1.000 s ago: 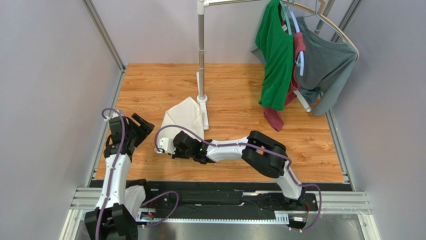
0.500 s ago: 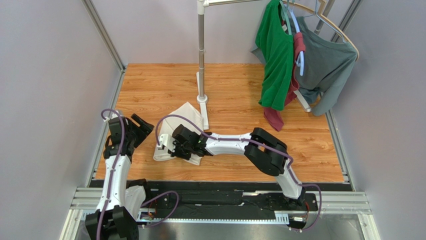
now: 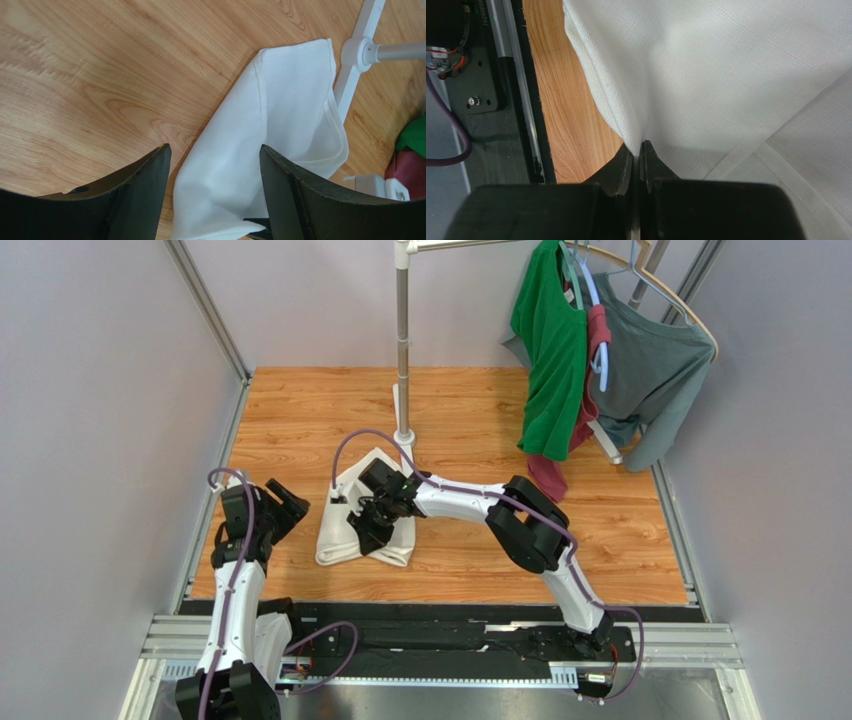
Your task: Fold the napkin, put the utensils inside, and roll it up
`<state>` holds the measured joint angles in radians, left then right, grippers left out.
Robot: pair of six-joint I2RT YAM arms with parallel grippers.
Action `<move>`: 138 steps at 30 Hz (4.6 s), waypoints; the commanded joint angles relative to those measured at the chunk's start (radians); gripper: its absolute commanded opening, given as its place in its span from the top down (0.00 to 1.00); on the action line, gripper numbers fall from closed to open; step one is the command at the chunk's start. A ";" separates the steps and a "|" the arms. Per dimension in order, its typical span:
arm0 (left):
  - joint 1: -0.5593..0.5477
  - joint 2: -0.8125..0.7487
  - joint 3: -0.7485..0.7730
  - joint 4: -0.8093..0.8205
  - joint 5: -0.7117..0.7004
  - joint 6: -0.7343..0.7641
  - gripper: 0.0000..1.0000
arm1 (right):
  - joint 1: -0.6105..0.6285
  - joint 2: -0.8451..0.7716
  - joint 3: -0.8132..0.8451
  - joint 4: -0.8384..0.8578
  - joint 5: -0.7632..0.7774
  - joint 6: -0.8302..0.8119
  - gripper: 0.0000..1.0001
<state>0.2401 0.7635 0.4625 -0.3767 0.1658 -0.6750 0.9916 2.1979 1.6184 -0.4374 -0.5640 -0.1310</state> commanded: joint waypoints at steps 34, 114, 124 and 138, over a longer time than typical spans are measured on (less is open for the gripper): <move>-0.266 -0.145 -0.042 -0.212 0.007 -0.164 0.36 | -0.265 0.347 0.248 -0.149 -0.290 0.309 1.00; -0.289 0.413 -0.012 0.291 0.027 -0.172 0.37 | -0.265 -0.171 -0.162 0.169 -0.099 0.260 0.23; -0.289 0.428 0.002 0.286 0.034 -0.155 0.37 | -0.219 -0.291 -0.354 0.321 -0.066 0.162 0.22; -0.289 0.459 0.028 0.275 0.035 -0.144 0.37 | -0.143 -0.316 -0.390 0.266 0.102 0.085 0.35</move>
<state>-0.0509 1.2091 0.4549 -0.0868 0.2153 -0.8494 0.8345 1.9354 1.2442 -0.1833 -0.5503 -0.0090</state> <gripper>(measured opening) 0.626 0.692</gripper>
